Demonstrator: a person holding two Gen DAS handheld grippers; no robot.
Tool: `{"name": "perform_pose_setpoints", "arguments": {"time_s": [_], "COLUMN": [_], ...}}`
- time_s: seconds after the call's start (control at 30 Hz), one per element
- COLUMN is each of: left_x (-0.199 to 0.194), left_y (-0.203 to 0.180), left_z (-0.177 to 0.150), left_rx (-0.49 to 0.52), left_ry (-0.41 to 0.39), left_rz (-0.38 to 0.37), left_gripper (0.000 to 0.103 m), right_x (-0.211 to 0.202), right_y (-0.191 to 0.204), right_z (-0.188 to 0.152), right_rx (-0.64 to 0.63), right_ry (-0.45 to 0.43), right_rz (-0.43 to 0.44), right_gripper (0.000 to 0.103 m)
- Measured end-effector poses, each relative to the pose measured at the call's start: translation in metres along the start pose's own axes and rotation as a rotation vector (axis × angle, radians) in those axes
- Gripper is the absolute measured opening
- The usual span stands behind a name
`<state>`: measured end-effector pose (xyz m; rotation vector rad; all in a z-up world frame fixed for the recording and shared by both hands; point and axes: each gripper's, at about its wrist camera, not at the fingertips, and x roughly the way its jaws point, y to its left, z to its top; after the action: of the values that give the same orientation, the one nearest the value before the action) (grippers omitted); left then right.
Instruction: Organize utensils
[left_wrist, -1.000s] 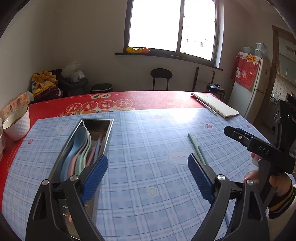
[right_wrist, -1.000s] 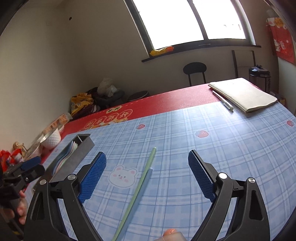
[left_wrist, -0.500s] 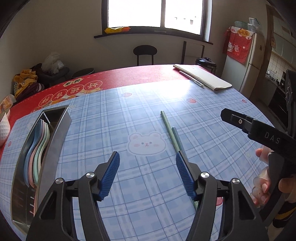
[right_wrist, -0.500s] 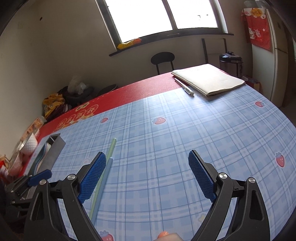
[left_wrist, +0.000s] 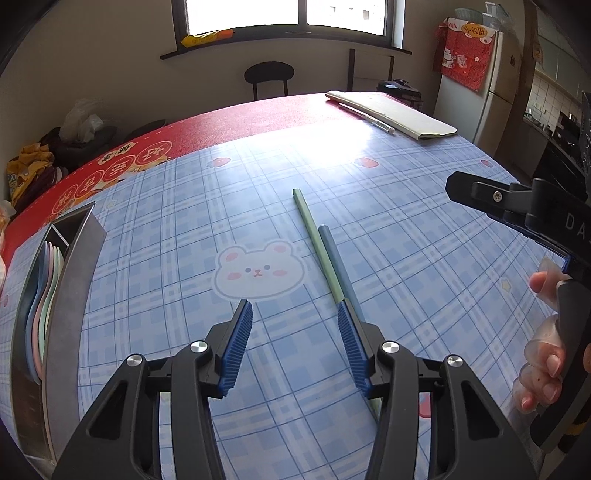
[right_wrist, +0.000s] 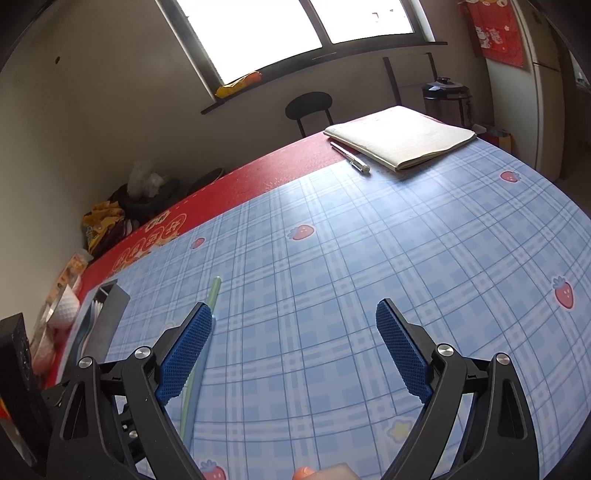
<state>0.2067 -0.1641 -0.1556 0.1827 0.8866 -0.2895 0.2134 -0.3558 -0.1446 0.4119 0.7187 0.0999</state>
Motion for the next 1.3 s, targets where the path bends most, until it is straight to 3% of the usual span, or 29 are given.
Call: {"name": "perform_pose_setpoints", "arguments": {"time_s": [0.17,0.8,0.97,1.17,1.3], "left_x": [0.007,0.019,0.022,0.029,0.034], "left_y": [-0.003,-0.005,-0.005,-0.003,0.002], "left_z": [0.004,0.020,0.024,0.033,0.034], "left_rx": [0.012,-0.023,-0.019,0.014,0.001], "left_ry": [0.019,0.062,0.056,0.059,0.075], "left_rz": [0.022,-0.048,-0.031,0.044,0.012], "left_gripper": [0.047,0.047,0.047,0.047,0.045], "right_x": [-0.001,-0.003,-0.002,-0.003,-0.003], "right_y": [-0.001,-0.010,-0.014,-0.015,-0.016], "right_z": [0.001,0.004,0.004,0.003,0.004], "right_rx": [0.014,0.060,0.076,0.080,0.088], "right_ry": [-0.001,-0.004,0.003,0.002,0.002], "right_rz": [0.005,0.025,0.031,0.034,0.037], "right_gripper": [0.088,0.088,0.087,0.088,0.088]}}
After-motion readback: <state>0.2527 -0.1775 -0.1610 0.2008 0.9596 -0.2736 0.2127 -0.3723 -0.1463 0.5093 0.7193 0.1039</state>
